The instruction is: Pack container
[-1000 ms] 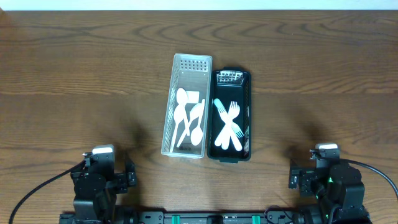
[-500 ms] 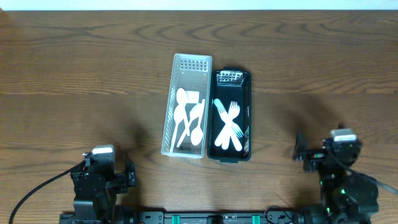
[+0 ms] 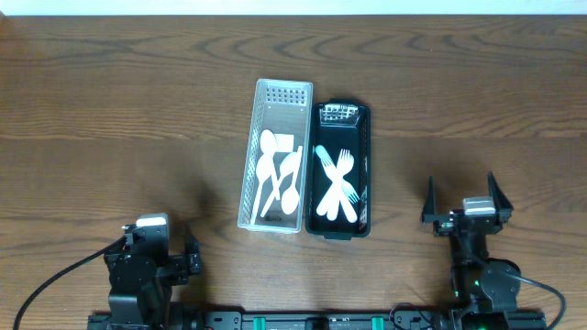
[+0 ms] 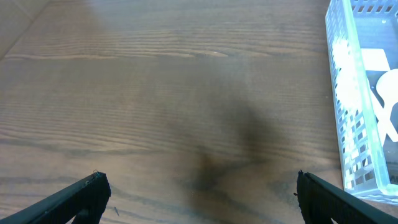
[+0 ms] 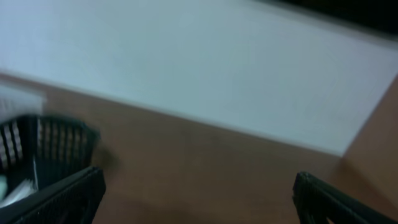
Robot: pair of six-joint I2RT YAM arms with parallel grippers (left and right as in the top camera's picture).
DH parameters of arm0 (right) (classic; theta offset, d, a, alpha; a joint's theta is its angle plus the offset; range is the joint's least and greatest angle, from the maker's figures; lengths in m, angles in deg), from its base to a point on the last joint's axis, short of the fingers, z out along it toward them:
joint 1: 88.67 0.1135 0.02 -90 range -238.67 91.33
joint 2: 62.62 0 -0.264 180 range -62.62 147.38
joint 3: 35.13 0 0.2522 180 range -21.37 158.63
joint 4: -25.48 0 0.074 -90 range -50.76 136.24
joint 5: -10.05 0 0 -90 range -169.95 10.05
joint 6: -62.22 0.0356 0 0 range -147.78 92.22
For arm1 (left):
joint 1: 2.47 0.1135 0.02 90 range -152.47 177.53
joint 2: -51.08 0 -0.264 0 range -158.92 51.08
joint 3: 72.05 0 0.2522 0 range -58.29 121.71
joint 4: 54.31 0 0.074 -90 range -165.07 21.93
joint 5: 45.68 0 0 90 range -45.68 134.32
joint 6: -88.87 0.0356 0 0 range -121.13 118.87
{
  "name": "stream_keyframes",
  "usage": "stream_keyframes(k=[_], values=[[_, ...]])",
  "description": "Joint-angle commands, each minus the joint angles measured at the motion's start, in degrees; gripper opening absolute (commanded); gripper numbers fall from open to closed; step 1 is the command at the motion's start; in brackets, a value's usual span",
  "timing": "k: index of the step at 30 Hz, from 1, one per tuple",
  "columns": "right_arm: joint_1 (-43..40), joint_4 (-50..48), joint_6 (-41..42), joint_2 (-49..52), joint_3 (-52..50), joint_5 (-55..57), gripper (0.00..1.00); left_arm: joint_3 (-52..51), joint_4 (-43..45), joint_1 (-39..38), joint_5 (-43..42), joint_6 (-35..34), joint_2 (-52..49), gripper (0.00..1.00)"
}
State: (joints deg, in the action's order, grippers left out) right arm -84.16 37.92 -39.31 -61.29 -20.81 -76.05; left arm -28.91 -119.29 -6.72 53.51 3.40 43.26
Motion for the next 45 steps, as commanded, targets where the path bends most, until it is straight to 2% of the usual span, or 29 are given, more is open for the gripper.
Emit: stream_keyframes(k=[1, 38, 39, 41, 45], values=[[-1.09, 4.94, 0.37, -1.03, -0.24, -0.13, 0.99, 0.04, -0.04, -0.22, -0.17, 0.17, 0.35, 0.98], [-1.07, 5.42, 1.84, -0.94, -0.24, -1.97, 0.99, 0.02, 0.17, -0.2, -0.24, 0.13, 0.63, 0.98], [-1.07, 5.42, 1.84, -0.94, -0.24, -1.97, 0.99, -0.04, 1.97, -0.15, -1.53, -0.15, 0.63, 0.98], [-1.07, 5.42, 1.84, -0.94, -0.24, -1.97, 0.99, -0.48, 10.99, -0.15, -5.95, -0.13, 0.66, 0.98], [-1.07, 5.42, 1.84, -0.94, -0.24, -1.97, 0.99, -4.55, 37.7, -0.17, -12.81, -0.13, 1.01, 0.98]])
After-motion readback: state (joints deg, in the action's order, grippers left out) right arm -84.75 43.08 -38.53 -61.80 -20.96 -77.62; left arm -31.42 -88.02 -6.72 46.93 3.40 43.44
